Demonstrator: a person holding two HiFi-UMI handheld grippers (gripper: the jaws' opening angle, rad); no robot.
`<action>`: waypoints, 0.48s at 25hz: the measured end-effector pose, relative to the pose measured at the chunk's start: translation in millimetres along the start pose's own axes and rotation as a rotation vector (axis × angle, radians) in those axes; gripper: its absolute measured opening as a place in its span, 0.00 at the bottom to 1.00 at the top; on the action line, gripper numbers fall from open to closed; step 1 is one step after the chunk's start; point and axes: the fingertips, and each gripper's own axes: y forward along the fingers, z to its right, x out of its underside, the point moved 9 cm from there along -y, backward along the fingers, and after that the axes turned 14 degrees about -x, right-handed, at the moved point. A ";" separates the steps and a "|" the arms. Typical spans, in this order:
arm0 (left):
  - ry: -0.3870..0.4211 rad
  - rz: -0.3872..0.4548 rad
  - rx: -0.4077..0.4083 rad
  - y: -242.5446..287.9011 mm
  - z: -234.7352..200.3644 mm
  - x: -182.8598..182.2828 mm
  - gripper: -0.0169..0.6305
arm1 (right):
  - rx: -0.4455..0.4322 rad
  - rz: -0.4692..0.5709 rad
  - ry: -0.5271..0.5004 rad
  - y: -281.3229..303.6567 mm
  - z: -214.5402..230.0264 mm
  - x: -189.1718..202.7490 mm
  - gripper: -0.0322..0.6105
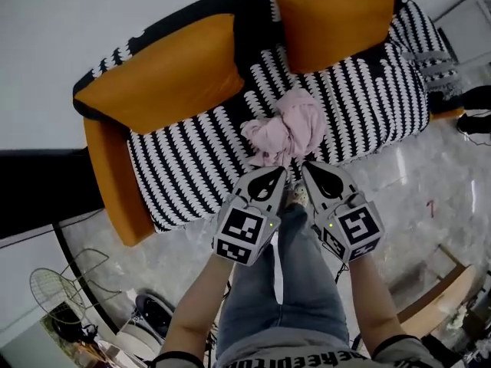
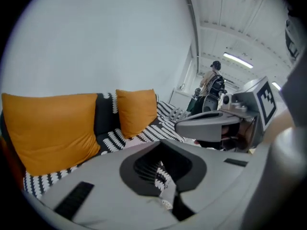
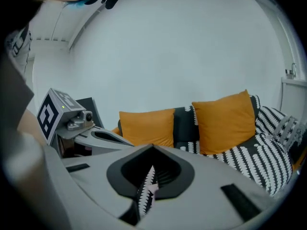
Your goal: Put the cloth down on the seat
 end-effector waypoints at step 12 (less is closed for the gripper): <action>0.122 0.174 0.113 -107.1 39.7 -66.4 0.06 | 0.057 0.162 -0.091 -89.0 -105.0 -68.0 0.04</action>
